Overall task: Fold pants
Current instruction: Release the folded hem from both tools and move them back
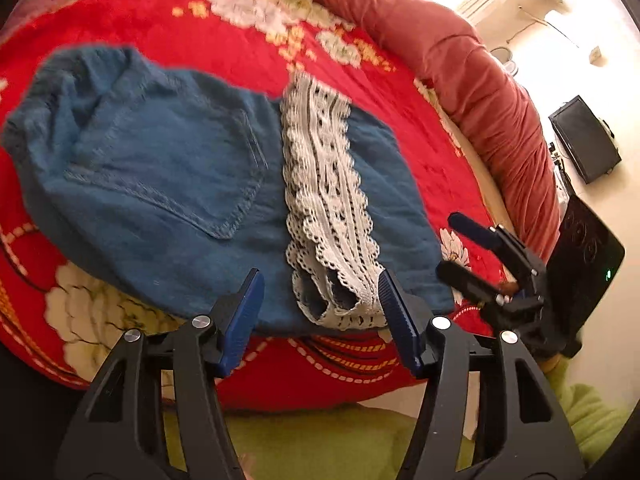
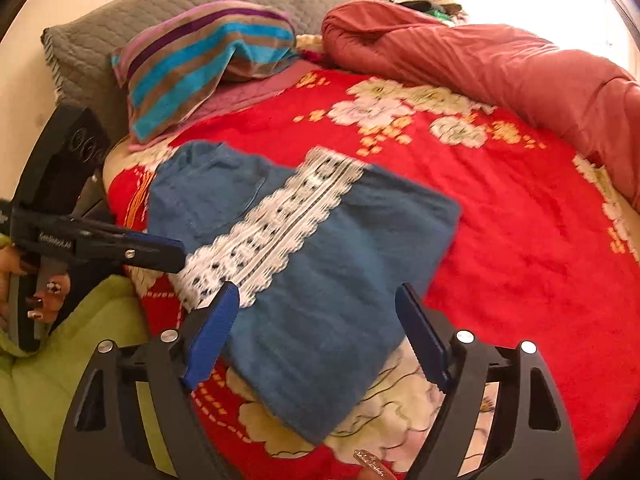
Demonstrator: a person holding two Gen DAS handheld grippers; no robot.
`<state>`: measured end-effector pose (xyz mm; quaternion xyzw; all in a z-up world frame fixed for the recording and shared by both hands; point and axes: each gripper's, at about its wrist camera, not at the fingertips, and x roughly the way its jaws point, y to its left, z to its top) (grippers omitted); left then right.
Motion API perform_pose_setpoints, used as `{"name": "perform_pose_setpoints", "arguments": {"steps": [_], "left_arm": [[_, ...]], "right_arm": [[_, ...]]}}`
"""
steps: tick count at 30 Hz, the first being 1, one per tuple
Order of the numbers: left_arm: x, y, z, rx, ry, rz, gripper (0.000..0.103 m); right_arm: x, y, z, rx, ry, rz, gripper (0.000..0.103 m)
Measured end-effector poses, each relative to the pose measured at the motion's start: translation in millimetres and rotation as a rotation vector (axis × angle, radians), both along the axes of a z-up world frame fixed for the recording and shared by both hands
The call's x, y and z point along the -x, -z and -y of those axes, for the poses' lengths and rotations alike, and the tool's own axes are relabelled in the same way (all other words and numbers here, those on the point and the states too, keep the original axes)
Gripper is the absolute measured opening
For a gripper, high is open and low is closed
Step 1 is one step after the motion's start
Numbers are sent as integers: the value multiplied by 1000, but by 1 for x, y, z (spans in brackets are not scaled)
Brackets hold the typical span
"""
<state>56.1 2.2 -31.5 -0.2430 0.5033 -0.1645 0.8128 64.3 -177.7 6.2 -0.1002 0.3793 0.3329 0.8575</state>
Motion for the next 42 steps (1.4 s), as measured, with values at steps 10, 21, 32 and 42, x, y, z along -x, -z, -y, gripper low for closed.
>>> {"name": "perform_pose_setpoints", "arguments": {"steps": [10,21,32,42], "left_arm": [[-5,9,18,17,26,-21,9],[3,11,15,-107,23,-27,14],[1,10,14,-121,20,-19,20],[5,3,16,-155,16,2,21]], "right_arm": [[5,14,-2,22,0,-33,79],[6,18,-23,64,-37,-22,67],[11,43,-11,109,5,-59,57],[14,33,-6,82,19,-68,59]]}}
